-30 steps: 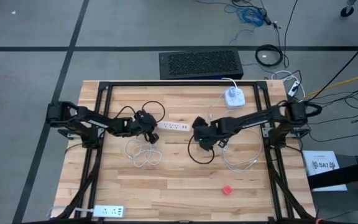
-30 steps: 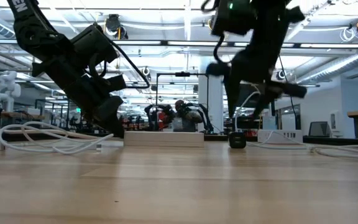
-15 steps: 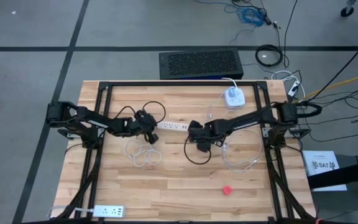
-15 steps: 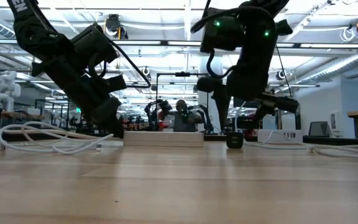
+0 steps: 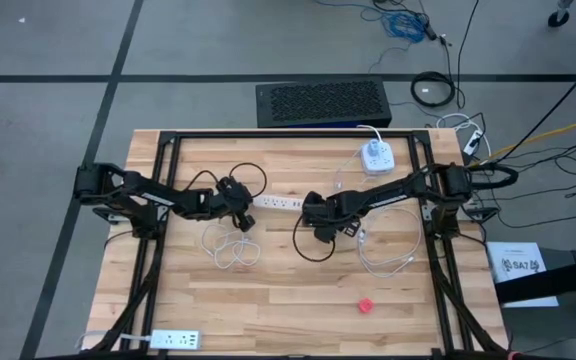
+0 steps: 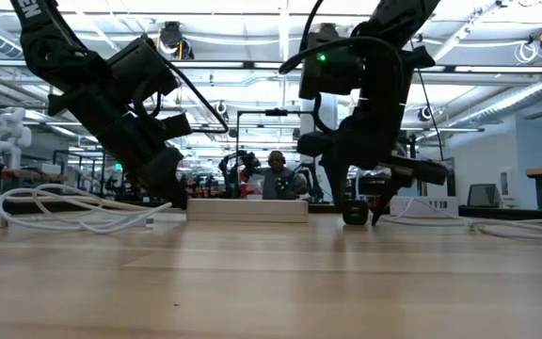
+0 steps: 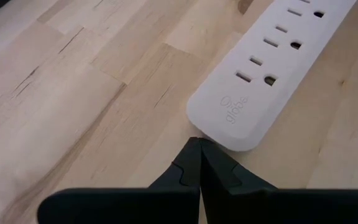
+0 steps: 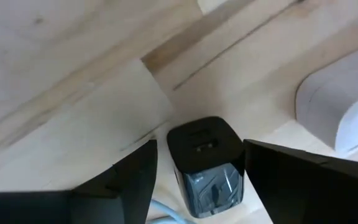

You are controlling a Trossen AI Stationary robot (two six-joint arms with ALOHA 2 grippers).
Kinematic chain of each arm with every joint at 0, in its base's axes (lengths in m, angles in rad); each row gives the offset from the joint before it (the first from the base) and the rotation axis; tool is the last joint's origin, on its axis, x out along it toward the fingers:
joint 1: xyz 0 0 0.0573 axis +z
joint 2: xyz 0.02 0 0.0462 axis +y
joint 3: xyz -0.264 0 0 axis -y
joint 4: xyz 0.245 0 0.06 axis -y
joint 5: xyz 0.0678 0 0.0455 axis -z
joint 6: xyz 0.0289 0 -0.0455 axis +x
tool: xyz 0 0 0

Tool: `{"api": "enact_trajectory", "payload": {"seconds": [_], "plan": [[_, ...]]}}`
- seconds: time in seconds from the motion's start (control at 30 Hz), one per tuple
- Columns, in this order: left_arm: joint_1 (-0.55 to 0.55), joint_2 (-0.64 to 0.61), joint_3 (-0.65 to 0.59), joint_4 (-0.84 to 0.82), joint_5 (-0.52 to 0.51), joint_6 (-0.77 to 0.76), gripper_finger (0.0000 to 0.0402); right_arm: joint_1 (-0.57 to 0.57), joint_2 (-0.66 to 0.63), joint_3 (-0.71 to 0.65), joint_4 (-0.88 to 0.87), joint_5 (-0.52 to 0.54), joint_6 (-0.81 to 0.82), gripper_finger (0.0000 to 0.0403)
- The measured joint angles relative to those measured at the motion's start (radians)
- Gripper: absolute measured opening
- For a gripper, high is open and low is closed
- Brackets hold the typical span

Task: Insert USB
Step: Insert the black charger adapter into the white outlet extension

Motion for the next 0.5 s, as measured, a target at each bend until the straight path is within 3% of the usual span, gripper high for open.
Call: {"api": "enact_trajectory", "payload": {"seconds": [0.17,0.37,0.5], "plan": [[0.000,0.000,0.000,0.000,0.001,-0.001,0.0002,-0.027,0.000,0.000,-0.001,-0.012,0.056,0.0208],[0.000,0.000,0.000,0.000,0.001,-0.002,0.0002,-0.037,-0.002,0.001,0.004,-0.064,0.133,0.0117],[0.000,0.000,0.000,0.000,0.001,-0.002,0.0002,-0.029,-0.002,0.006,0.037,-0.082,0.279,0.0116]]}}
